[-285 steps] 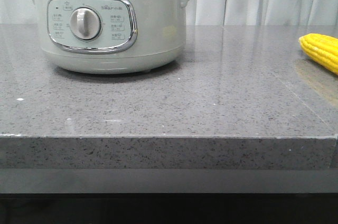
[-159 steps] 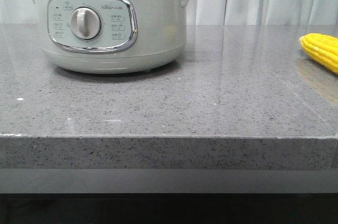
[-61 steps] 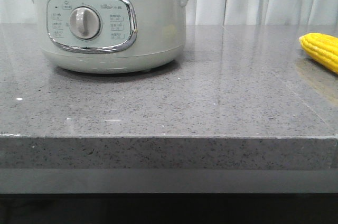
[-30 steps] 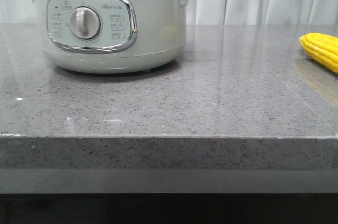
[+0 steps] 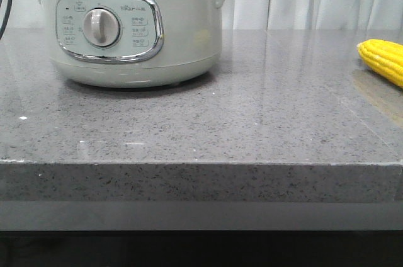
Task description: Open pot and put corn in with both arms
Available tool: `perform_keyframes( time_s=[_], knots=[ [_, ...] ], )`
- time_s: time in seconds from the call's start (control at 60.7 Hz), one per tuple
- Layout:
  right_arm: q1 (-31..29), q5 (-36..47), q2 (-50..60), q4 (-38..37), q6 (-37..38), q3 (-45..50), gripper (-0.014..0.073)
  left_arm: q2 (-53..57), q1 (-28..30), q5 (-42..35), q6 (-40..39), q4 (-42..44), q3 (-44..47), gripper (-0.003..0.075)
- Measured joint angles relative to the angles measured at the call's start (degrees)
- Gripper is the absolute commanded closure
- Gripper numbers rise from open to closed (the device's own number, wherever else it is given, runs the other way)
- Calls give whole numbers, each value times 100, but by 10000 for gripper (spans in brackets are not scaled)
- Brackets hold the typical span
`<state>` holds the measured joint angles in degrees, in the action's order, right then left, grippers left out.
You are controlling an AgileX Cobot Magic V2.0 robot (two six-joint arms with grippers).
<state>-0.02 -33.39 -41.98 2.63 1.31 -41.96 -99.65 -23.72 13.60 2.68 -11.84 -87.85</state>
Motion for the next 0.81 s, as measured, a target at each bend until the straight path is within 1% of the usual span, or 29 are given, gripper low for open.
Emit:
perform_keyframes(
  time_s=[0.132,0.264,0.412,0.576,0.807],
  knots=[
    [0,0,0,0,0,0,-7,0,-32,-10,0,0,-9,450],
    [0,0,0,0,0,0,-7,0,-32,-10,0,0,-9,492],
    [0,0,0,0,0,0,-7,52,-32,17,0,0,-9,494],
    [0,0,0,0,0,0,-7,244,-32,304,0,0,-102,494],
    [0,0,0,0,0,0,-7,982,-32,519,0,0,-347,494]
  ],
)
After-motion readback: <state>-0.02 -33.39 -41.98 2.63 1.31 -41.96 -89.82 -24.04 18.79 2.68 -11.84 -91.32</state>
